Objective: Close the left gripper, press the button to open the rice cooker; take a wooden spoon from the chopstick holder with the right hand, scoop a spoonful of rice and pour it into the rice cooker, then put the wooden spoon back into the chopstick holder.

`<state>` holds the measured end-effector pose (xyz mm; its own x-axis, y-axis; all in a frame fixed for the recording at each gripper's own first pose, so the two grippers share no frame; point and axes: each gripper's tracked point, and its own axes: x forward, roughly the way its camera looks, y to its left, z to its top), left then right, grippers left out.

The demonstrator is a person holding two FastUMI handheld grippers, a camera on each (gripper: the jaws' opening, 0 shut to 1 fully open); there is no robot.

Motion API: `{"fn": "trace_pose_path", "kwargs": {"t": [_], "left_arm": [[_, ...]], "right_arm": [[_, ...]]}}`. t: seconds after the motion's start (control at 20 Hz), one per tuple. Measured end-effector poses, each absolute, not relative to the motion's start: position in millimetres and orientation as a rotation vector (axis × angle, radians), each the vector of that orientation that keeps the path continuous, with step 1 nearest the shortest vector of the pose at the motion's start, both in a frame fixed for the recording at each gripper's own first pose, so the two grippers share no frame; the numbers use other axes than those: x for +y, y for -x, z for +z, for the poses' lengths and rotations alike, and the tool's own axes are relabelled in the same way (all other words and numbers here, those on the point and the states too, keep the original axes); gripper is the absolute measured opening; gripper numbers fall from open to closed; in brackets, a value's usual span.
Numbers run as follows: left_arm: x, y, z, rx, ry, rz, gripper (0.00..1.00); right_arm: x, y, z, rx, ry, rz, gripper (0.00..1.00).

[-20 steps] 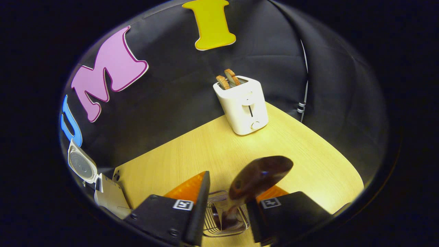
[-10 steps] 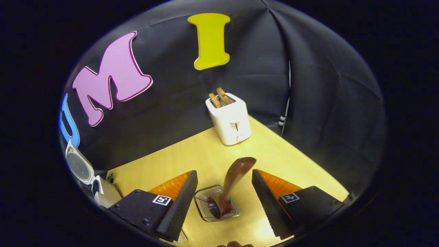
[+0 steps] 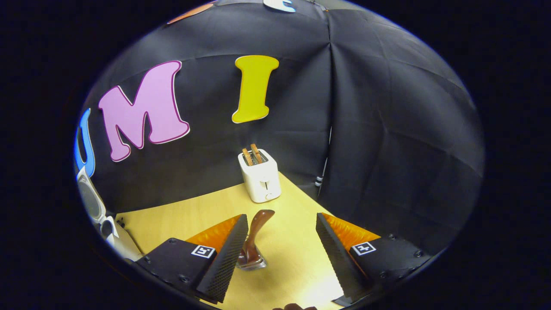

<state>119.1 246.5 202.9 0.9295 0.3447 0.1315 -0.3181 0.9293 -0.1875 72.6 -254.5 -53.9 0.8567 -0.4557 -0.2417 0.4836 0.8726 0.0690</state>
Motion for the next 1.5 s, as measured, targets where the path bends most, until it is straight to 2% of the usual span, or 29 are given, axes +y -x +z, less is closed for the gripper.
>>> {"fn": "trace_pose_path", "kwargs": {"t": [0.25,0.45,0.7,0.8,0.85,0.9,1.0,1.25,1.5], "left_arm": [[287,-182,242,-0.218,0.123,0.349,0.94],[294,-238,235,-0.158,0.152,0.278,0.94],[307,-278,200,-0.036,0.098,0.289,0.94],[308,-280,193,0.012,0.116,0.299,0.93],[309,-280,189,0.033,0.103,0.309,0.88],[307,-283,184,0.061,0.102,0.307,0.95],[300,-277,180,0.086,0.114,0.298,0.97],[267,-249,155,0.178,0.178,0.283,0.97],[217,-220,101,0.286,0.244,0.236,0.97]], "right_arm": [[-251,-47,-39,0.224,-0.123,-0.536,0.99],[-244,-37,-35,0.211,-0.116,-0.544,0.99],[-229,-29,-44,0.231,-0.137,-0.527,0.99],[-226,-28,-49,0.240,-0.151,-0.519,0.99],[-224,-29,-50,0.240,-0.159,-0.514,0.99],[-224,-31,-51,0.241,-0.166,-0.508,0.99],[-220,-37,-54,0.244,-0.185,-0.490,0.99],[-209,-50,-57,0.226,-0.221,-0.435,0.99],[-204,-50,-80,0.256,-0.261,-0.398,0.99]]}}
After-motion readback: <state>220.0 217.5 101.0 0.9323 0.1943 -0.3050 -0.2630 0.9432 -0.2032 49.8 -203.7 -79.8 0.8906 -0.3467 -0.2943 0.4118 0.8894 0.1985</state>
